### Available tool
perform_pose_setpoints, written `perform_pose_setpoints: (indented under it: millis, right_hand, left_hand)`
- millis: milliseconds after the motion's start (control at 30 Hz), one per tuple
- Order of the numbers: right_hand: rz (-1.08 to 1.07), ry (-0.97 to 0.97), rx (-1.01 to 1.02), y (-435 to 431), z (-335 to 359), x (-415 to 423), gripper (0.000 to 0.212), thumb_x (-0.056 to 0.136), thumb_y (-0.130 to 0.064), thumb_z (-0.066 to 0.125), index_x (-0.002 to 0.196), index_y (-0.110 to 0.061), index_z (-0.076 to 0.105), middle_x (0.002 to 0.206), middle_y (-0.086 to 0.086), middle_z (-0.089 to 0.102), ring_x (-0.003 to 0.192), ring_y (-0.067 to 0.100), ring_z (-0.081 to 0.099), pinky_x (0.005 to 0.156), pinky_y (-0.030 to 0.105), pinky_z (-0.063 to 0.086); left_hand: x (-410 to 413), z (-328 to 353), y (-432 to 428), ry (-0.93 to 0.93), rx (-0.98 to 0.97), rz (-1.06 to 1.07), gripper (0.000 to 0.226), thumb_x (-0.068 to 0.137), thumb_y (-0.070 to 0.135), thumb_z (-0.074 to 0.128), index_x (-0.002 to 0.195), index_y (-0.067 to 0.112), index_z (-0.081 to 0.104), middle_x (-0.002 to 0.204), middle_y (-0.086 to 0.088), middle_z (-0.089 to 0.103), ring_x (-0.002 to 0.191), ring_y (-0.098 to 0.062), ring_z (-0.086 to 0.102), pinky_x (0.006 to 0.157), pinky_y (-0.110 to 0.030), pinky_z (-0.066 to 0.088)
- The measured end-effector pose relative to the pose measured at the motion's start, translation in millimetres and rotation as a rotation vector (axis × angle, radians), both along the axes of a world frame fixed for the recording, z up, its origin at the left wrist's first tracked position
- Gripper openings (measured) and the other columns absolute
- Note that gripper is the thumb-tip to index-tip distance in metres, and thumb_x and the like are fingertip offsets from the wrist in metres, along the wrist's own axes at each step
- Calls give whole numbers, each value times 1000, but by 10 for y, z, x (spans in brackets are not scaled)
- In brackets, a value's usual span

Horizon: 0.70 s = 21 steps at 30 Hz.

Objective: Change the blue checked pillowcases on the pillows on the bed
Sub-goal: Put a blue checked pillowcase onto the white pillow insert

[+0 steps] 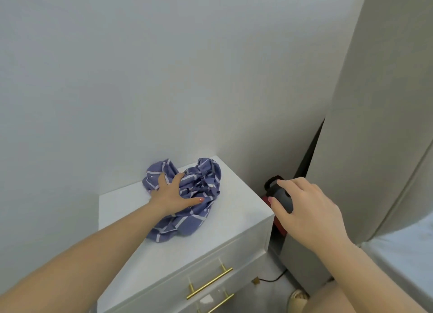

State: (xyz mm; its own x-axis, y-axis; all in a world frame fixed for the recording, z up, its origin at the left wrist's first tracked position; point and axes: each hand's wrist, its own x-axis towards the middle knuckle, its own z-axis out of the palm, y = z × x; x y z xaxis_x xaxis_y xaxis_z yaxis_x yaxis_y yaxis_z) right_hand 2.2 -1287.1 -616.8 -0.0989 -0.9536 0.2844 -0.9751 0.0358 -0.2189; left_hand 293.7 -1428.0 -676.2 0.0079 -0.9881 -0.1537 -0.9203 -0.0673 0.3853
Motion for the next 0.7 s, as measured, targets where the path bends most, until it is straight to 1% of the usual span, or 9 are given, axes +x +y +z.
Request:
perform_pose_setpoints:
  millis: [100,200,300,333,400,533,567,633,700]
  right_hand:
    - [-45,-23,38,80,5,-152,47,94,-58,41,135,-37,47,130,-16,49,116,11,50,77,27,45]
    - [-72,6,52,173,23,-299,45,94,-59,40,132,-37,49,123,-13,53,112,12,51,71,26,43]
    - [-114,25,59,272,48,-464,45,94,-59,39,129,-34,52,115,-11,55,105,14,53,65,27,40]
    - [-125,21,59,301,48,-517,45,94,-59,39,129,-34,52,114,-11,56,103,14,53,65,27,41]
    - [-138,4,51,359,48,-608,46,94,-61,39,128,-33,53,114,-11,56,103,14,54,64,27,41]
    - [-153,-85,18,476,17,-756,58,89,-68,37,132,-33,52,121,-11,56,109,15,55,72,29,44]
    - [-144,-160,0,520,18,-797,64,85,-73,34,133,-33,52,121,-12,57,109,14,56,77,31,48]
    - [-111,-475,-57,639,34,-909,74,76,-79,31,131,-35,55,119,-14,61,105,7,59,88,33,51]
    - [-98,-789,-158,814,87,-1073,67,76,-76,33,125,-37,59,110,-20,66,98,-2,61,89,27,51]
  left_hand:
    - [-151,-154,-83,-18,16,48,118,59,81,70,153,32,18,155,-18,9,139,-41,36,111,-47,35]
    - [-257,-327,-73,-58,-1,76,106,63,75,73,146,25,30,144,-21,30,129,-41,45,101,-43,42]
    - [-433,-326,-17,17,-89,3,69,68,68,74,106,17,49,112,-11,61,111,-33,57,83,-39,49]
    - [-527,-279,17,53,-111,-16,63,69,66,75,96,15,51,100,-7,64,103,-30,60,79,-37,49]
    - [-774,-120,131,143,-139,-63,56,70,61,77,90,12,59,87,-2,66,91,-25,63,73,-34,47]
    - [-1382,343,512,349,-151,-239,42,69,56,82,93,24,72,89,5,71,84,-14,63,72,-27,47]
    - [-1539,453,624,396,-148,-284,38,68,54,83,91,27,72,86,9,71,83,-11,64,69,-22,46]
    - [-1868,633,845,479,-143,-380,30,66,51,85,84,31,71,81,13,71,80,-5,65,64,-16,44]
    - [-2233,746,1054,545,-143,-470,27,64,50,86,79,34,70,84,12,72,81,-4,66,63,-17,44]
